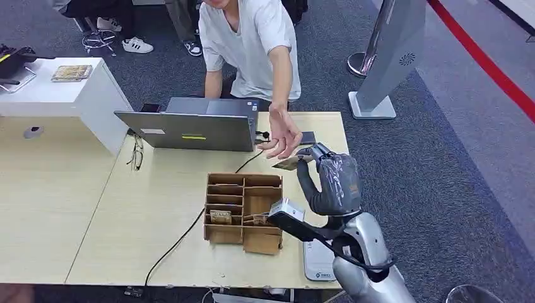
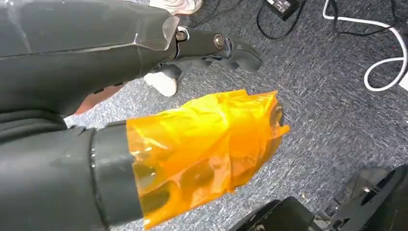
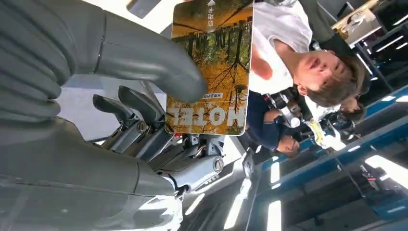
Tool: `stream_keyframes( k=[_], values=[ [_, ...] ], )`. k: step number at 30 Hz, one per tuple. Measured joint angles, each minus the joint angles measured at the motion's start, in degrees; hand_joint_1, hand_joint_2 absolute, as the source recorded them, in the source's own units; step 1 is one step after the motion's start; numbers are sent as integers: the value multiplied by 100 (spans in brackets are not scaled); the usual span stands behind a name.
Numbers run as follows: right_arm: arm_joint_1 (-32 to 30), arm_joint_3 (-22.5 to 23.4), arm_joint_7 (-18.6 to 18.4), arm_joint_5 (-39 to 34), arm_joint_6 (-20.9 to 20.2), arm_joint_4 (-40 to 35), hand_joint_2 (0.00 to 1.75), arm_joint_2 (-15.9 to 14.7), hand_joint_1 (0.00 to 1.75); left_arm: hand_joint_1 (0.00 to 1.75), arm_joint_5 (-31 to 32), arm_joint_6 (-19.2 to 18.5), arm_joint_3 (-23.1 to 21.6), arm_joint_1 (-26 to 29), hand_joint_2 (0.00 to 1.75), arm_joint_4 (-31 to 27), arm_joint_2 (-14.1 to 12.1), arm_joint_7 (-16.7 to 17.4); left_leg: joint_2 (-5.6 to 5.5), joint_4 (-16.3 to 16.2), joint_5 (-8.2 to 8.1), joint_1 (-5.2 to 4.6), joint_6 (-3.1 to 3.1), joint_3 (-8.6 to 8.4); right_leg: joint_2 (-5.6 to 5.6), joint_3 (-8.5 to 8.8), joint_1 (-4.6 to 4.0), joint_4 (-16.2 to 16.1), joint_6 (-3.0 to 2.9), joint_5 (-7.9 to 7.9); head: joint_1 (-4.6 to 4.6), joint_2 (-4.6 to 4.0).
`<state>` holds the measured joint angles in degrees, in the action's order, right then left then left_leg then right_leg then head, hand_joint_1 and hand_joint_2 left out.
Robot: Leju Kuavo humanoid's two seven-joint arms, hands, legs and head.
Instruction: Pass the card to the sensor for recognition and then transmit it.
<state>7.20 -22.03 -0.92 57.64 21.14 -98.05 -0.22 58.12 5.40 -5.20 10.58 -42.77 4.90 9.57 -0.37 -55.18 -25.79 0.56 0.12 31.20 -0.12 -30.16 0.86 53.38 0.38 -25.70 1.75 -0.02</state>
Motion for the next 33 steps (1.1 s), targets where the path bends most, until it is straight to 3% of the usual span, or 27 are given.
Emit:
stream_keyframes(
  k=[18,30,31,32,33],
  values=[
    [732,-310,-450,96,-599,527,175,46,175,0,-39,28,-249,-276,0,251,-22,-4,0,0,1,0,0,0,0,0,0,2,-1,1,0,0],
    [1081,-389,-498,81,-780,857,175,92,175,0,-96,50,-361,-408,0,378,-22,-4,0,0,1,0,0,0,0,-1,0,2,-1,1,0,0],
    [1094,-389,-500,66,-793,872,175,92,152,0,-105,52,-372,-413,0,387,-24,-4,0,0,1,0,0,0,0,-1,0,2,-1,1,-2,0],
    [1110,-389,-500,44,-817,887,175,92,5,0,-111,57,-380,-419,0,398,-24,-4,0,0,1,0,0,0,0,-1,0,2,-1,1,0,0],
    [1122,-389,-503,39,-824,896,175,92,0,0,-122,61,-382,-427,0,413,-22,-4,0,0,1,0,0,0,0,-1,0,2,-1,1,-2,0]
  ],
)
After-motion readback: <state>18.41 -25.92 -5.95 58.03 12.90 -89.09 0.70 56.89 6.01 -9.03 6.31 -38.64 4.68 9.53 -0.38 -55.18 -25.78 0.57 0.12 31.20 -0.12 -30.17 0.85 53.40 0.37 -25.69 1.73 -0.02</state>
